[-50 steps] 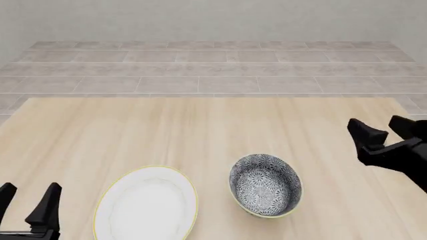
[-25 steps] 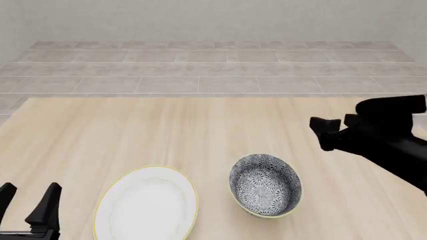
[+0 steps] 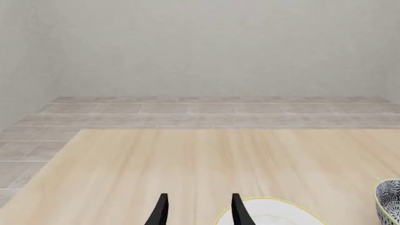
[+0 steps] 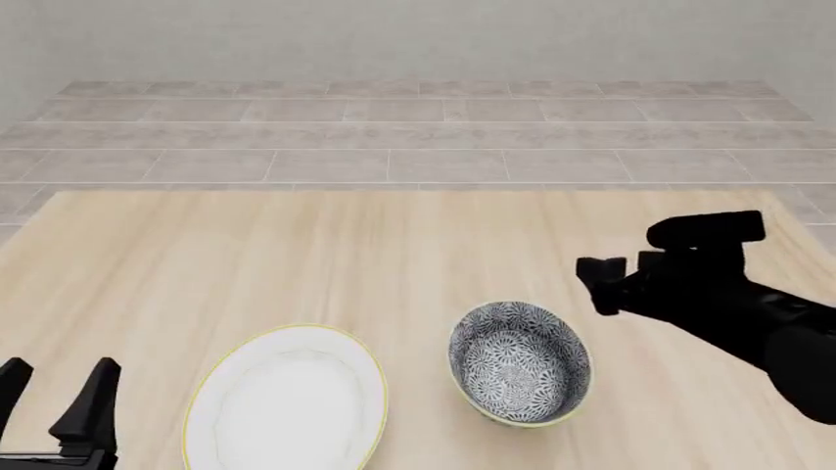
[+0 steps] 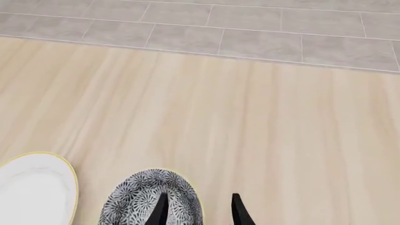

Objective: Put the bowl on the plate.

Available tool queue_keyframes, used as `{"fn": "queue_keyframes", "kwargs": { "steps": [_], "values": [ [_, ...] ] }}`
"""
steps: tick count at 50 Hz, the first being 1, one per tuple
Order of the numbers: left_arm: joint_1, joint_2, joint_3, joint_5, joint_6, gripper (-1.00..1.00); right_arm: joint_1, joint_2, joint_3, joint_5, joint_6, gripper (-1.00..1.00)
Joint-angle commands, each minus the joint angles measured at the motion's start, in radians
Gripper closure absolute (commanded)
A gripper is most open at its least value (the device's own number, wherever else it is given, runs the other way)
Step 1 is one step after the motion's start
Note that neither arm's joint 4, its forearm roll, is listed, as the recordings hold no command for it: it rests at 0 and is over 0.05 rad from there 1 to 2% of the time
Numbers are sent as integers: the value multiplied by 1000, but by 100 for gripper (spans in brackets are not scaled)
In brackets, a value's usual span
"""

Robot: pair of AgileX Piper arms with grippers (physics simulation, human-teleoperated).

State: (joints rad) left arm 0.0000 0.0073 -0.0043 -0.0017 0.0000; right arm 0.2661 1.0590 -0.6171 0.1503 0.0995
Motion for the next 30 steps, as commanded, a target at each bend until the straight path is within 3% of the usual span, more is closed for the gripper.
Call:
{"fn": "queue_keyframes", "kwargs": {
  "steps": [1, 16, 18, 20, 30],
  "values": [
    [0, 0, 0, 0, 0, -100, 13, 41, 37, -39, 13, -100],
    [0, 0, 0, 0, 0, -100, 11, 116, 100, -130, 31, -100],
    [0, 0, 0, 0, 0, -100, 16, 119, 107, -145, -8, -100],
    [0, 0, 0, 0, 0, -100, 19, 144, 118, -164, 39, -100],
    [0, 0, 0, 0, 0, -100, 22, 193, 137, -208, 55, -100]
  ]
}}
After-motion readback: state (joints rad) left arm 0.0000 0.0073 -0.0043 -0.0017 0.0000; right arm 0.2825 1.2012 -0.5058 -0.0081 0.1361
